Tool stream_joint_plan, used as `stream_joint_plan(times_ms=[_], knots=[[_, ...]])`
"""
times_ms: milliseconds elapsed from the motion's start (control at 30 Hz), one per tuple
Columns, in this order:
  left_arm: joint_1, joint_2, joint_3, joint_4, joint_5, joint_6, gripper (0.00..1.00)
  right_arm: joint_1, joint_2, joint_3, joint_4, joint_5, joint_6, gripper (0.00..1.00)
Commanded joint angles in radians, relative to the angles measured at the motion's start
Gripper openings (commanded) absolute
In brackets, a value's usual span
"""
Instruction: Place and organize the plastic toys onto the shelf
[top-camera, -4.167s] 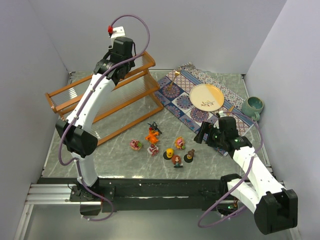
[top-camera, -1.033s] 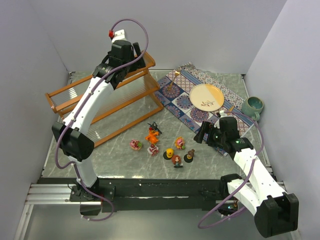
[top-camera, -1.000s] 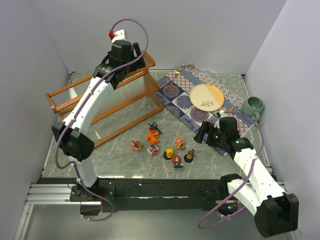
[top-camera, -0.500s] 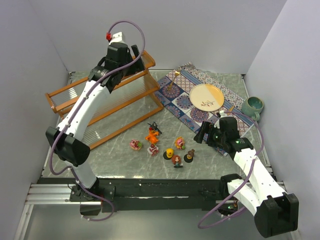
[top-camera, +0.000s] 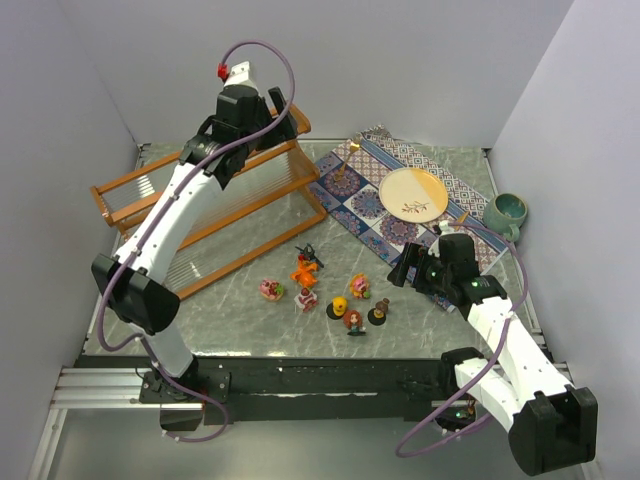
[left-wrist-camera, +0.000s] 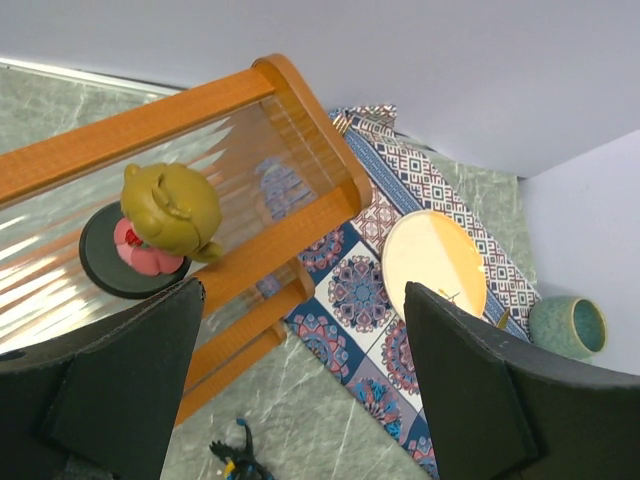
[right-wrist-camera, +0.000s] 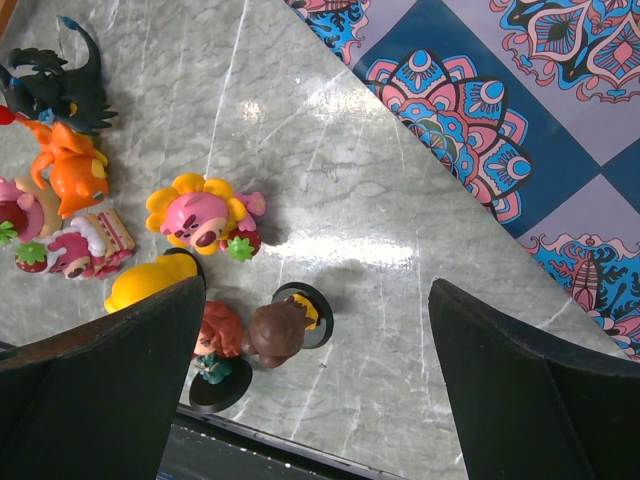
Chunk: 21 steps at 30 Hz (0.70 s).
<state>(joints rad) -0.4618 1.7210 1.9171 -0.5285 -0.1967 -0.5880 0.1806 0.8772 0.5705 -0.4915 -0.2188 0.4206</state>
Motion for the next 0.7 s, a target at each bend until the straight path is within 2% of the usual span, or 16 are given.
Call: stream_joint_plan(times_ms=[0, 667], knots=[[-0.006, 0.017, -0.009, 0.071, 0.022, -0.001, 0.87, -0.001, -0.017, 0.012, 0.018, 0.007, -0.013, 1.00], [-0.011, 0.029, -0.109, 0.231, -0.032, -0.045, 0.87, 0.000, -0.020, 0.008, 0.024, 0.012, -0.016, 1.00]])
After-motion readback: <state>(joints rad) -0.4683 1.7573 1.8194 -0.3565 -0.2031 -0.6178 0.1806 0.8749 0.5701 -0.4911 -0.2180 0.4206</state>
